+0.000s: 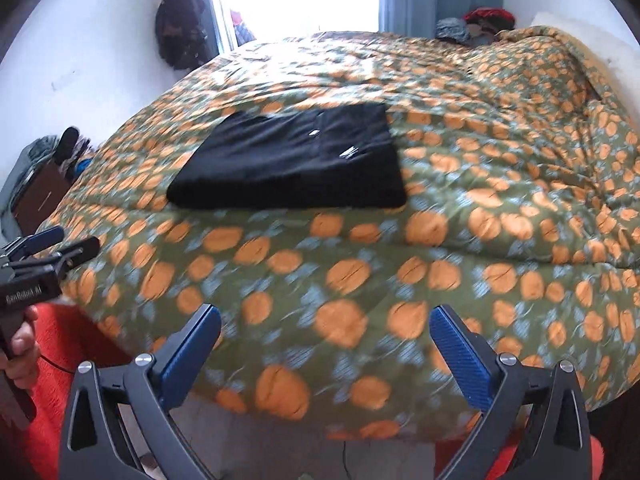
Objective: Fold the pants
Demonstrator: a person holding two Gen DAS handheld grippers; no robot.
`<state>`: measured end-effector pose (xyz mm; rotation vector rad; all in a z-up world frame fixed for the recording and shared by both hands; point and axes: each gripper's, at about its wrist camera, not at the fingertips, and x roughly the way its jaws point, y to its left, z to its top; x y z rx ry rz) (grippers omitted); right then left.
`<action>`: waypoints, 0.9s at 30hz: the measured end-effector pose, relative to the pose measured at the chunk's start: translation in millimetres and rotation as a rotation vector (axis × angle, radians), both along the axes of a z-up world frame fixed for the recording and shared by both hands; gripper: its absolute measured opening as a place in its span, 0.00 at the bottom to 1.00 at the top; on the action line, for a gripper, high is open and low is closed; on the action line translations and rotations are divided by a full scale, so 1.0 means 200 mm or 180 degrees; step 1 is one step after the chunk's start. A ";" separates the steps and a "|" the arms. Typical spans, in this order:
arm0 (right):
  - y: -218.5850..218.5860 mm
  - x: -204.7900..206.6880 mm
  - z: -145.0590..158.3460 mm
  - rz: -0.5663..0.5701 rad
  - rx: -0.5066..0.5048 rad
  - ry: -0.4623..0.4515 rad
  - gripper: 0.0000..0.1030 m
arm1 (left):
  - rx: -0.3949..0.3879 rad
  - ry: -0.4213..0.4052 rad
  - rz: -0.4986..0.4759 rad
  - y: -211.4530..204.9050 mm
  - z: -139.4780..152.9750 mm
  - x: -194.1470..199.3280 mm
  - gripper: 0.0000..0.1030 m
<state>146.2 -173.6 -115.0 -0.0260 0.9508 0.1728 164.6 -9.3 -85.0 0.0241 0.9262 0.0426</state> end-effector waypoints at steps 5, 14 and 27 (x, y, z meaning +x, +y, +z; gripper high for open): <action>0.06 -0.04 0.02 0.0031 -0.0209 0.0014 1.00 | 0.0008 0.0022 -0.0019 -0.02 0.01 -0.08 0.97; 0.06 -0.07 0.17 -0.0058 -0.0020 0.0012 1.00 | 0.0241 -0.0123 -0.0078 -0.06 0.08 -0.12 0.99; 0.08 -0.19 0.29 0.0058 0.0188 0.0279 1.00 | 0.0150 -0.0131 -0.0466 -0.11 0.28 -0.31 1.00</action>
